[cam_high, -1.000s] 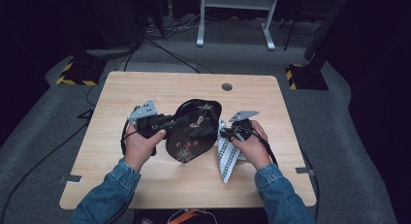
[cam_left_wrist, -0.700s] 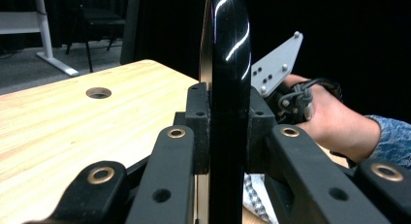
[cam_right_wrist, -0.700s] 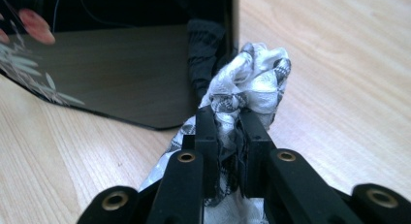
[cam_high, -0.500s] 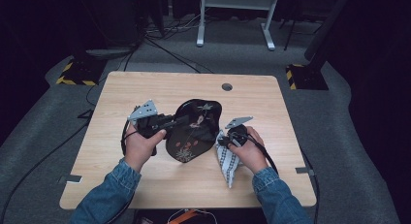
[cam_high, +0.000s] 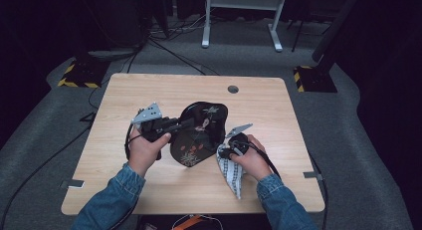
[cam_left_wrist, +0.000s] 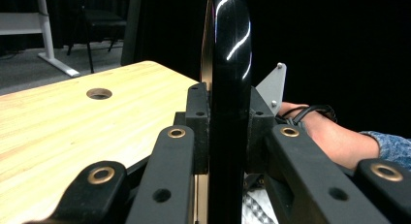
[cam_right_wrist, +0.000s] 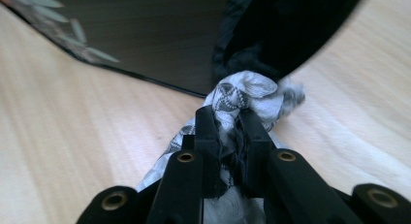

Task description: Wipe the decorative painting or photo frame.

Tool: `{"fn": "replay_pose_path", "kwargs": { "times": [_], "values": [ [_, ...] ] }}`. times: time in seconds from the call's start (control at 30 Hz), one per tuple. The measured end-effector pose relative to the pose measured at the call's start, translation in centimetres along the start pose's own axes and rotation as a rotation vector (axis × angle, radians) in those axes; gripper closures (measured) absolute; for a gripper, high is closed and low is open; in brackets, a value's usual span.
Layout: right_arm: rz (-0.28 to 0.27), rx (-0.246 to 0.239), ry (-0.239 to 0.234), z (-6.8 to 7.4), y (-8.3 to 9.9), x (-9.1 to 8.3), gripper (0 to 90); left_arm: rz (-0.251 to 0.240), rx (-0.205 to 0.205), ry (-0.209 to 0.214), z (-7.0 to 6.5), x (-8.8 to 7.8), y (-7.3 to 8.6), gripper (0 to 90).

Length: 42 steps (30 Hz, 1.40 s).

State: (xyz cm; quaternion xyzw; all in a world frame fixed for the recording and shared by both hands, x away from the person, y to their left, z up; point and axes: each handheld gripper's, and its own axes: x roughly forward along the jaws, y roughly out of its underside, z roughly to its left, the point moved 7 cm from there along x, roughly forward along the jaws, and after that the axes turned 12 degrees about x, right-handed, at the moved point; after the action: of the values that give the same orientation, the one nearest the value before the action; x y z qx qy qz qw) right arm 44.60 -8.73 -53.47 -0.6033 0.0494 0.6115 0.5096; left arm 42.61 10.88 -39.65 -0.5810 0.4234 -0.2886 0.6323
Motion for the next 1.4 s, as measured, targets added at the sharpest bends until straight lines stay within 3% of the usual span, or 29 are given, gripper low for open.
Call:
{"fn": "replay_pose_path", "kwargs": {
  "times": [0.07, 0.13, 0.27, 0.47, 0.6, 0.83, 0.93, 1.13, 1.3, 1.4],
  "values": [
    [0.003, -0.006, -0.009, 0.2, 0.0, 0.1, 81.5, 0.0, 0.0, 0.0, 0.0, 0.0, 0.0, 78.2],
    [0.017, -0.02, -0.056, 1.3, 0.1, 0.4, 81.4, 0.001, 0.0, 0.002, 0.0, 0.0, 0.0, 78.2],
    [0.018, -0.047, -0.106, 2.6, 0.0, 0.4, 81.2, 0.001, 0.002, 0.002, 0.0, 0.0, 0.0, 78.2],
    [-0.061, -0.025, -0.11, 2.3, 0.0, -2.2, 81.2, 0.004, 0.001, 0.005, 0.0, -0.1, 0.0, 78.2],
    [-0.155, 0.007, -0.078, 1.4, 0.0, -4.9, 81.2, 0.007, 0.004, 0.001, 0.0, -0.1, 0.0, 78.1],
    [-0.232, 0.046, -0.011, 0.0, -0.2, -8.3, 81.2, 0.01, 0.002, 0.001, 0.0, -0.1, 0.0, 78.1],
    [-0.283, 0.091, 0.038, -1.2, -0.2, -9.9, 81.2, 0.01, 0.006, 0.002, 0.0, -0.1, 0.0, 78.1],
    [-0.343, 0.183, 0.149, -3.5, 0.3, -10.8, 80.8, 0.005, 0.01, 0.006, 0.0, -0.1, 0.0, 78.0],
    [-0.349, 0.259, 0.216, -5.9, 1.3, -10.3, 80.5, -0.003, 0.004, 0.016, 0.1, -0.2, 0.0, 77.6],
    [-0.342, 0.276, 0.24, -6.6, 1.7, -9.9, 80.2, -0.004, 0.002, 0.019, 0.0, -0.2, 0.0, 76.8]
  ]
}}
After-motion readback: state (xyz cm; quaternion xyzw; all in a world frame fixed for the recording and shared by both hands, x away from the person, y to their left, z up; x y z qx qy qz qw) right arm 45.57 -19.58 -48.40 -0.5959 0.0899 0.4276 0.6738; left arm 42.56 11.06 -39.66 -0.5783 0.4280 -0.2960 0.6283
